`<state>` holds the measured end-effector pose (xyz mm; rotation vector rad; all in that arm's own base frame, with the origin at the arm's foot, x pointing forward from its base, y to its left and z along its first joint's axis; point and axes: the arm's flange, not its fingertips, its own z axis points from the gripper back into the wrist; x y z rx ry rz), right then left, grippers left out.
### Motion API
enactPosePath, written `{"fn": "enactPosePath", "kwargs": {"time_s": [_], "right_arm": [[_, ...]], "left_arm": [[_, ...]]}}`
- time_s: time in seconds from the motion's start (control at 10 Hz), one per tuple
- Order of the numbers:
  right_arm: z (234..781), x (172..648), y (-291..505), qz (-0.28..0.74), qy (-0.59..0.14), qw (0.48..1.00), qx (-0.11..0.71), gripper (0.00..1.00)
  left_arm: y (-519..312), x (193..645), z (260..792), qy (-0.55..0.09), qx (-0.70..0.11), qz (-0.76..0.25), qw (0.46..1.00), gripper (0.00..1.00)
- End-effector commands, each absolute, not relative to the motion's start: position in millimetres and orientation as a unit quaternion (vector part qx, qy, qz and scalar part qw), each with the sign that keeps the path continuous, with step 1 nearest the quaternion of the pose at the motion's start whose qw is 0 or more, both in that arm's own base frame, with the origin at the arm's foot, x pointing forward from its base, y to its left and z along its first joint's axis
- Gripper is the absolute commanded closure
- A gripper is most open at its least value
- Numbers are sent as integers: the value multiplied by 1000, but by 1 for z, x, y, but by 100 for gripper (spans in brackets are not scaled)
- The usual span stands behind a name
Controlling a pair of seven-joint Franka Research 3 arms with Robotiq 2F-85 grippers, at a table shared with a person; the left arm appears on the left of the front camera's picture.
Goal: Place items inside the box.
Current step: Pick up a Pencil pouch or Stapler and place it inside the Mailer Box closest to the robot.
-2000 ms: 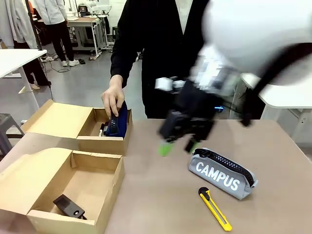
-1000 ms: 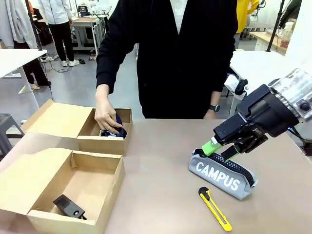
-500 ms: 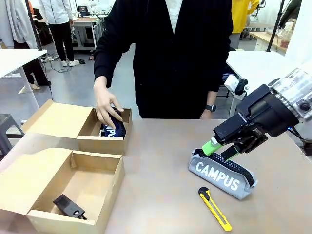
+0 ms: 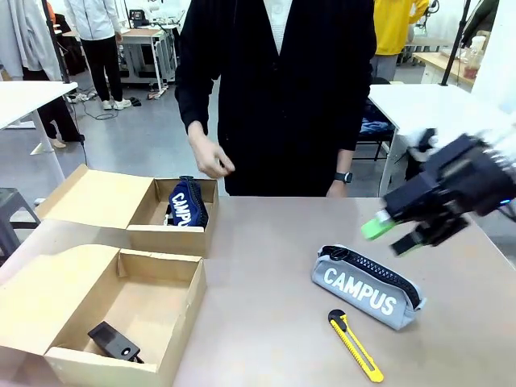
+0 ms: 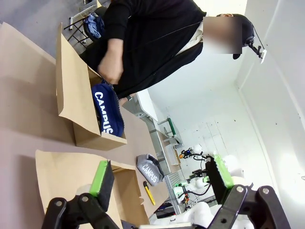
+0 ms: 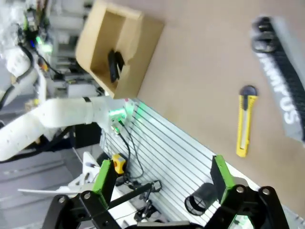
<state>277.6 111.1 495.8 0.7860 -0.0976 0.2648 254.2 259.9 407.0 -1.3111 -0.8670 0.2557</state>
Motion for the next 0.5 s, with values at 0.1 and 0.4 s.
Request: {"fn": "enactPosePath", "kwargs": {"time_s": [0.1,0.4], "right_arm": [[485,276,3,43,-56,898,434,0],[431,238,-104,-32,-109,876,469,0]], "left_arm": [[258,255,408,-401,-590,110,692,0],[258,255,408,-401,-590,110,692,0]]}}
